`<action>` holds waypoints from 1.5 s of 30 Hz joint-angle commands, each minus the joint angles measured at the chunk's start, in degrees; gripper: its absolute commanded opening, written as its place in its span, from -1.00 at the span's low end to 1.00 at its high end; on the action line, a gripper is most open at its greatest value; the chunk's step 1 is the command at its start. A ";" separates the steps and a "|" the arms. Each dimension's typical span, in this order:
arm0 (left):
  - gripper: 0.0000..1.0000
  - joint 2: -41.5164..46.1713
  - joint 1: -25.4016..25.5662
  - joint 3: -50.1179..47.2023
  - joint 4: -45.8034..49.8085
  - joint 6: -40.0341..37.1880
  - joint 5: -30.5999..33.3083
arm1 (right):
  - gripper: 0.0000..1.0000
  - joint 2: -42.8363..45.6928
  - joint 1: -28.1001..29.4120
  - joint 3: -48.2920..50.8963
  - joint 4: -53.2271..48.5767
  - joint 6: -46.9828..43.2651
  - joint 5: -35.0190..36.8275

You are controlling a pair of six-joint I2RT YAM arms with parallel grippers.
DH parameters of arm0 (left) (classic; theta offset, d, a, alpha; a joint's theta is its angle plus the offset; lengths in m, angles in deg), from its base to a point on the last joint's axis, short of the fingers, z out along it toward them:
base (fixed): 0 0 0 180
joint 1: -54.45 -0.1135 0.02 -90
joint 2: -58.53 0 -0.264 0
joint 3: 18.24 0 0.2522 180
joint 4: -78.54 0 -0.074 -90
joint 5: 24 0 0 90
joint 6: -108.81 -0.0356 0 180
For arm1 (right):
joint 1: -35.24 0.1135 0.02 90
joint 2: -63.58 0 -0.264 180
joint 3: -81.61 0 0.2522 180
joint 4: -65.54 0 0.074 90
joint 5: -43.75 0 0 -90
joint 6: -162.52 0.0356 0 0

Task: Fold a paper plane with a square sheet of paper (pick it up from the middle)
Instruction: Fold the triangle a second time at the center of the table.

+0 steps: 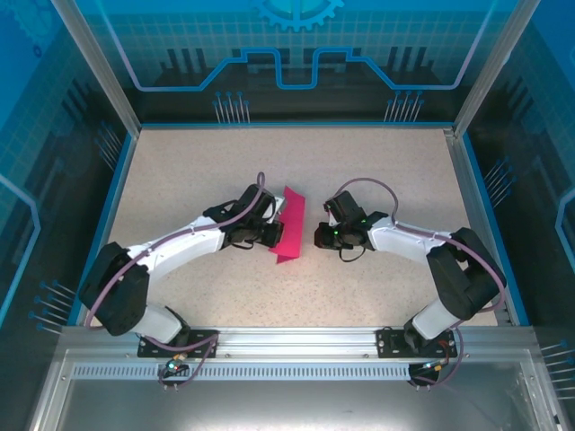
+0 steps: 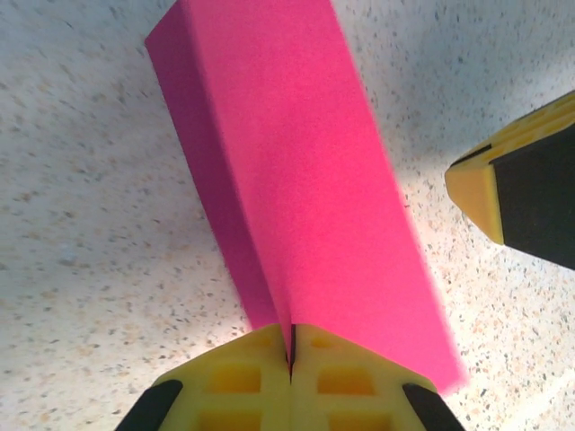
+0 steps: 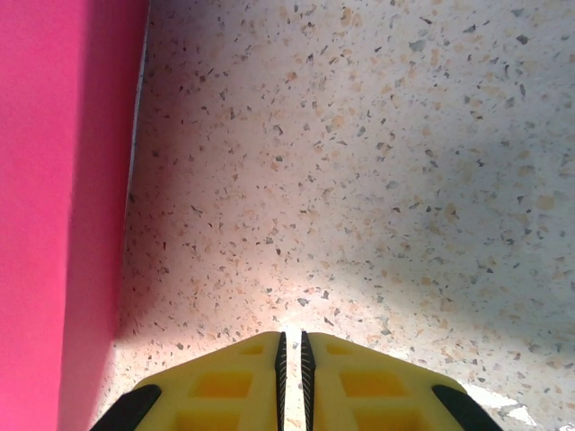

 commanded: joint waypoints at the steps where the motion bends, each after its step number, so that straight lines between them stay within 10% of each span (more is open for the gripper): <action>1: -1.00 0.36 0.35 0.70 2.47 -1.67 3.53 | -0.70 1.66 0.19 -0.55 -1.21 0.75 1.25; 14: -1.00 -7.88 0.45 2.74 -1.84 -0.08 -8.61 | -0.69 1.90 0.00 -0.14 0.56 0.40 -1.44; 36: -0.61 -12.90 -0.28 2.17 -0.99 9.16 -5.59 | -0.76 -14.69 0.14 -8.52 5.22 0.05 -13.47; 45: -0.46 -8.96 -1.36 -5.53 -11.72 14.39 -18.35 | -0.77 -17.87 0.19 -10.02 2.39 -0.13 -11.25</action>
